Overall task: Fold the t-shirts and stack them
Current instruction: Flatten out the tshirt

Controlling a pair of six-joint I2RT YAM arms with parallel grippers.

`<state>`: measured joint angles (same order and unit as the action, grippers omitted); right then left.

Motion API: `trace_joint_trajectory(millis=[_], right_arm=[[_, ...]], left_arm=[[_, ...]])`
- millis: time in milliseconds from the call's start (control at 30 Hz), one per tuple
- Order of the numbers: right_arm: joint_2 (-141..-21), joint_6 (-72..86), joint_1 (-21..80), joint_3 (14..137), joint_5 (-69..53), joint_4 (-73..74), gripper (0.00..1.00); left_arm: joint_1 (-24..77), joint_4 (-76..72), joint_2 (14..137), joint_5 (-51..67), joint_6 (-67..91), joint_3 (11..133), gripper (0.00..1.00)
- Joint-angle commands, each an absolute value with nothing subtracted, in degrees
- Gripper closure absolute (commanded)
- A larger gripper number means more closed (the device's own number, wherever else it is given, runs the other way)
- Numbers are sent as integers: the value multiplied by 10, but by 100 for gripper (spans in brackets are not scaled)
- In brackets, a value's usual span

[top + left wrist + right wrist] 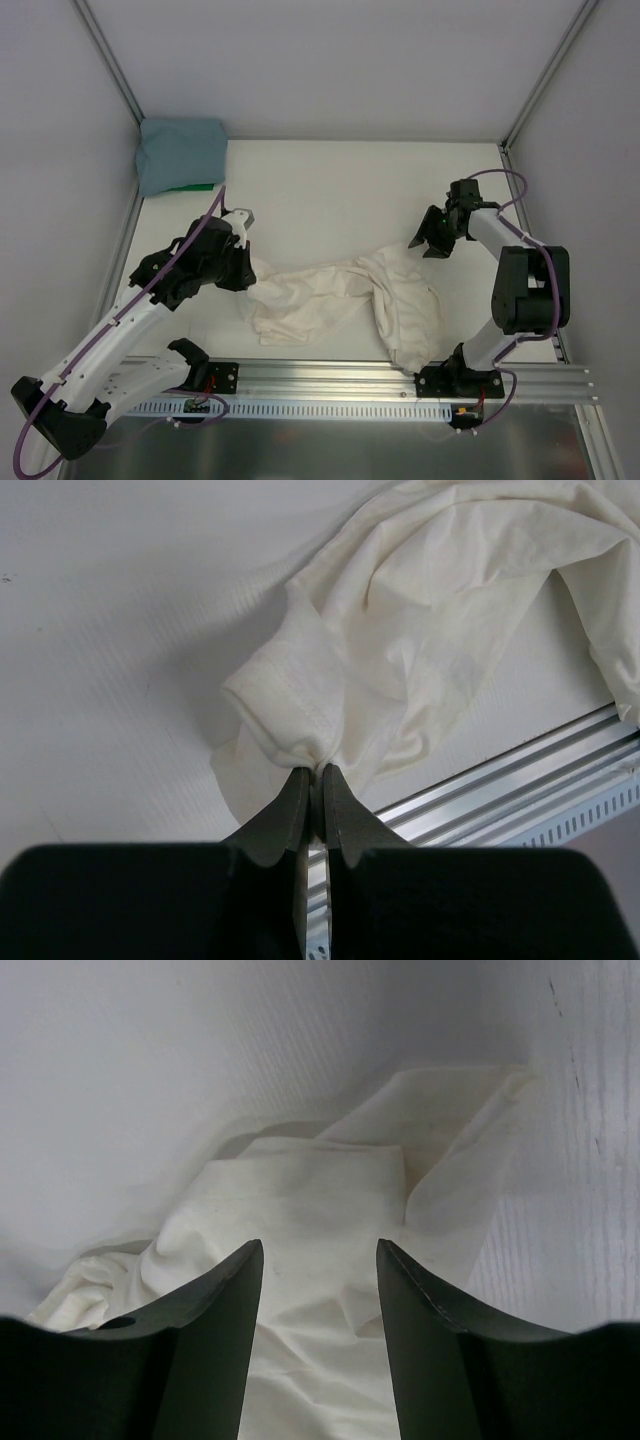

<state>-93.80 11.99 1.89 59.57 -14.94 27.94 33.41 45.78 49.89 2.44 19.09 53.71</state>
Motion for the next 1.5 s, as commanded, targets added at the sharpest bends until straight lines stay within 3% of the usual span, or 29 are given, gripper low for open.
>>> trace_joint_trajectory(millis=[0,900,1200,1333,1467], right_arm=[[-959,128,11,625,-159,268,47],[-1002,134,-15,622,-151,258,48],[-1034,146,-15,618,-176,230,73],[-1041,149,-15,613,-188,215,99],[-1014,153,-15,617,-199,215,100]], left_arm=[[336,457,496,10,190,534,100],[336,462,484,4,190,527,100],[337,461,483,4,190,526,100],[336,460,483,4,190,526,100],[337,460,484,4,189,526,100]])
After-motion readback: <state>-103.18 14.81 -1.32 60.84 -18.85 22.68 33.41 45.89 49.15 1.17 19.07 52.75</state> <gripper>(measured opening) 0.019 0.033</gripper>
